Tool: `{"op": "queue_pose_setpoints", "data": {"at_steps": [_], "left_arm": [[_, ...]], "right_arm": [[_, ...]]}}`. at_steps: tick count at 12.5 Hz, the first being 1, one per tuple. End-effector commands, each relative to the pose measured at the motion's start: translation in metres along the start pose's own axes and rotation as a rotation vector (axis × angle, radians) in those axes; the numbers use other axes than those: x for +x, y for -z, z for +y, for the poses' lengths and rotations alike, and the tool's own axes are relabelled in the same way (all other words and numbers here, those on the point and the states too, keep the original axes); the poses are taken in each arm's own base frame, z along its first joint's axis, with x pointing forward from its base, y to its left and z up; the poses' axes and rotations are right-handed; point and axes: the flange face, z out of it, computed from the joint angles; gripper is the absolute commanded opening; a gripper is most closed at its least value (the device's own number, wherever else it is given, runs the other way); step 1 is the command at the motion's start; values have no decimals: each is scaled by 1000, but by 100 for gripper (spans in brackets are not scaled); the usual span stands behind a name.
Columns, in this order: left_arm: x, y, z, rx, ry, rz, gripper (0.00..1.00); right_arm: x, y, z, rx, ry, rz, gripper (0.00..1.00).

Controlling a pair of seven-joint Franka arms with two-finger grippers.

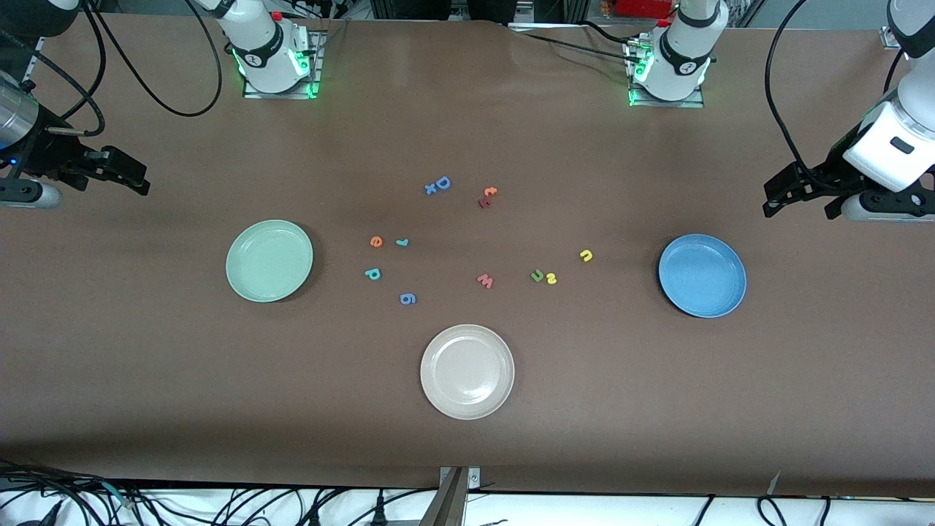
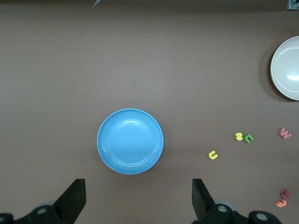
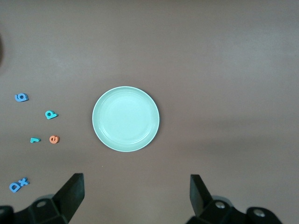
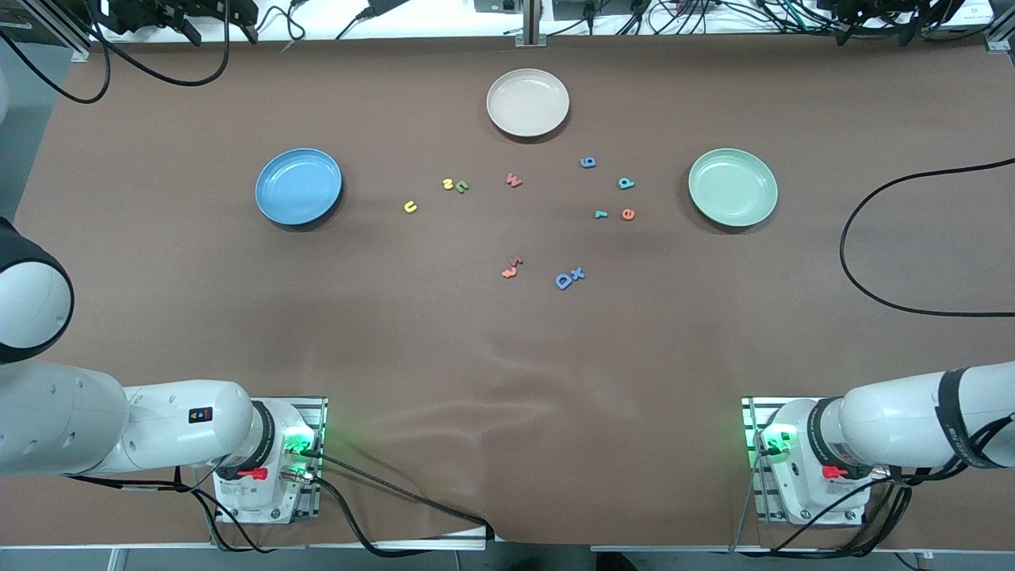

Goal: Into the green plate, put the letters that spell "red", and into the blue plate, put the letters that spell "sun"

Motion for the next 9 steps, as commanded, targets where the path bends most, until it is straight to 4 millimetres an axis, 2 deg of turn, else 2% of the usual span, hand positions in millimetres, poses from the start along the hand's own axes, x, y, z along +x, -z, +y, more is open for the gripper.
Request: {"op": "queue_pose_setpoints", "data": {"at_steps": [1, 9], "left_arm": [[1, 8, 4, -25, -14, 6, 100], [6, 13, 2, -28, -11, 19, 100]], "right_arm": [[-2, 6, 0, 10, -3, 0, 100], [-3, 7, -1, 10, -2, 2, 100]]}}
